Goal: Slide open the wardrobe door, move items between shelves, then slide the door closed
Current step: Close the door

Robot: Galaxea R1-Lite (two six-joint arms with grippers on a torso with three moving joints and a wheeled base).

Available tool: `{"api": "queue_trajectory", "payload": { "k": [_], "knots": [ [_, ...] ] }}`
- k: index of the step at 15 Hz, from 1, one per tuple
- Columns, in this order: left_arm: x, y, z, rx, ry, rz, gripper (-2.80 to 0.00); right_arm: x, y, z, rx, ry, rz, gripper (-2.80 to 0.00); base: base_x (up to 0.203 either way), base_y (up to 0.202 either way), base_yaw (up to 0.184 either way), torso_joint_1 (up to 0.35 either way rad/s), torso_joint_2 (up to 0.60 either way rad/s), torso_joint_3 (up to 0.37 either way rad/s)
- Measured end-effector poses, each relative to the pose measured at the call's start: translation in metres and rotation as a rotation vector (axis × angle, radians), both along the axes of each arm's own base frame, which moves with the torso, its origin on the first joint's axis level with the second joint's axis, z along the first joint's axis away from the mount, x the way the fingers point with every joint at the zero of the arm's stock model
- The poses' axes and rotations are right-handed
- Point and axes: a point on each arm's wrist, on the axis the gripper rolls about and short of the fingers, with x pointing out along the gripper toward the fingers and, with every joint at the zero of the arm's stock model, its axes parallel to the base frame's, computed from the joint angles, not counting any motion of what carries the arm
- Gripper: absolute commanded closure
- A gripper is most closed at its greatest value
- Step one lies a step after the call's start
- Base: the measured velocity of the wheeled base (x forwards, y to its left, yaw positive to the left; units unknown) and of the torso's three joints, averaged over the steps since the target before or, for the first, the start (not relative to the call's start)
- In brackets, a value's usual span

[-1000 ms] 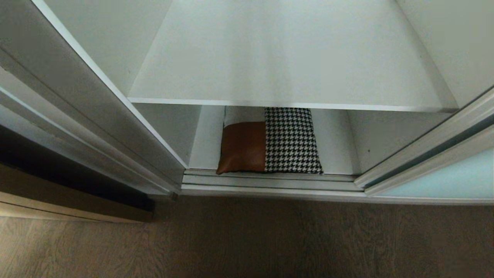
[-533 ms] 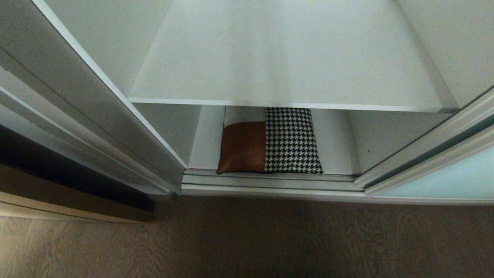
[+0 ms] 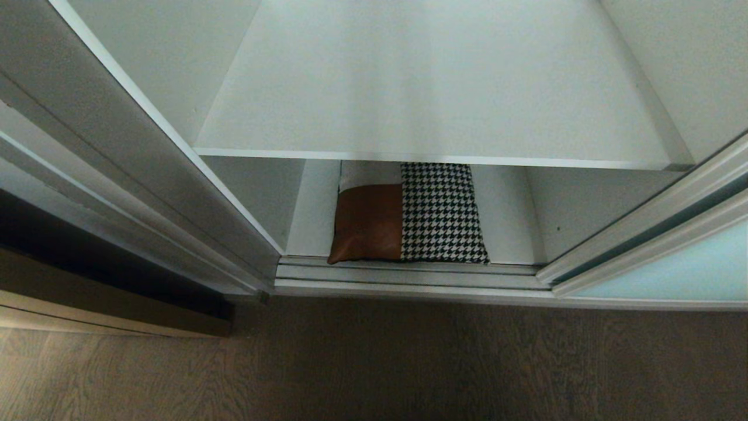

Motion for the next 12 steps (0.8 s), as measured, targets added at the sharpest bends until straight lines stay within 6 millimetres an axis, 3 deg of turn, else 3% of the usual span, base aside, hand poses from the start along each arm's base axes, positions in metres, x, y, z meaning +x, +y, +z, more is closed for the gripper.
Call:
{"api": "queue_trajectory", "payload": {
  "k": [12],
  "knots": [
    [0.0001,0.0000,0.0001,0.000,0.001,0.000,0.00,-0.0003,0.0000,-0.0006,0.004,0.000,0.000,0.00,0.000,0.000,0.000,0.000,0.00,0.000]
  ]
}}
